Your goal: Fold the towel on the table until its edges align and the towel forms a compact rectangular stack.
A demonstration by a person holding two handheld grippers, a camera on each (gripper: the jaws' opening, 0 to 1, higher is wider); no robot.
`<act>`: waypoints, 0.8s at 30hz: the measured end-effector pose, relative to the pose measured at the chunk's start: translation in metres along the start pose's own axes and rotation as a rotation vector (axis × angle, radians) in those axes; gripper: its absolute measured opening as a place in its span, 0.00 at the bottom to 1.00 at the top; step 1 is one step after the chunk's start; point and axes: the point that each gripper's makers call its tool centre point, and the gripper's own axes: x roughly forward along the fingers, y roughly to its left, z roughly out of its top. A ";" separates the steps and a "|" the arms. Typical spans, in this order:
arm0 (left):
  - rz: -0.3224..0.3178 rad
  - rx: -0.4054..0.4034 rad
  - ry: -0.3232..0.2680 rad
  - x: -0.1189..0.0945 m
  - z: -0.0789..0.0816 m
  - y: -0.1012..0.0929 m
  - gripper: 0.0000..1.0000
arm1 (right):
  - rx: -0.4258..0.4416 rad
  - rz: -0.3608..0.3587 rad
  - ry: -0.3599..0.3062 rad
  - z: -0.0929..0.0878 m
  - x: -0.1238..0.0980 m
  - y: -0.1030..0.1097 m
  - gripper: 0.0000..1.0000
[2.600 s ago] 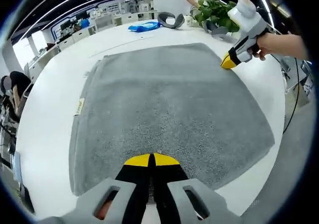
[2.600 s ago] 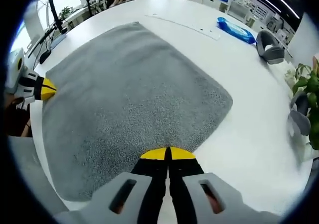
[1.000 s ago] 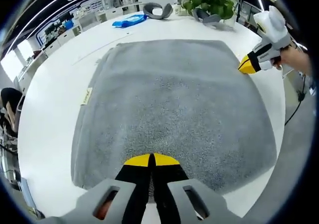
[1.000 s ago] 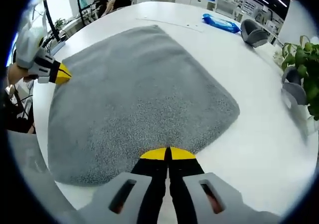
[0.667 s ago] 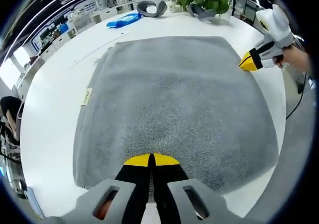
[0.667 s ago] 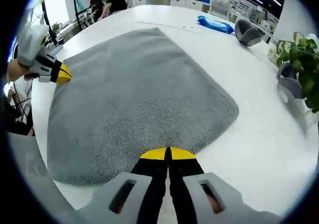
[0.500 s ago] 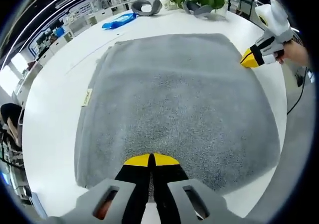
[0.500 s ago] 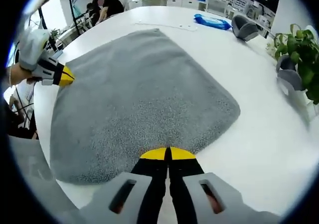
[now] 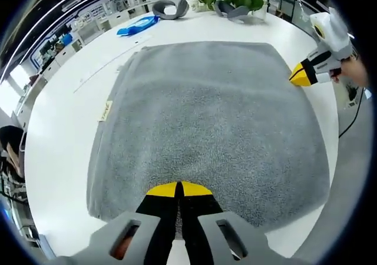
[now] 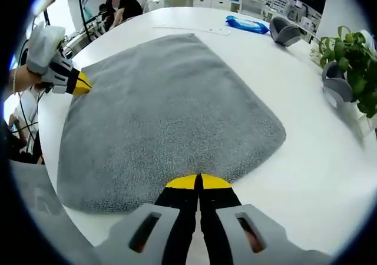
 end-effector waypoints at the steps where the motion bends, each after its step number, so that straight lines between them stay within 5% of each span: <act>1: -0.003 0.009 0.002 0.000 0.000 0.000 0.00 | 0.002 0.002 -0.001 -0.001 0.000 0.000 0.00; 7: 0.000 0.051 0.009 0.002 0.004 0.000 0.00 | 0.023 0.015 -0.014 -0.006 -0.003 0.003 0.00; 13: -0.001 0.069 0.016 0.005 0.009 0.003 0.00 | -0.130 -0.053 0.001 -0.009 -0.004 0.007 0.00; 24: -0.015 0.049 0.010 0.009 0.016 0.006 0.00 | -0.132 -0.074 -0.002 -0.011 -0.006 0.007 0.00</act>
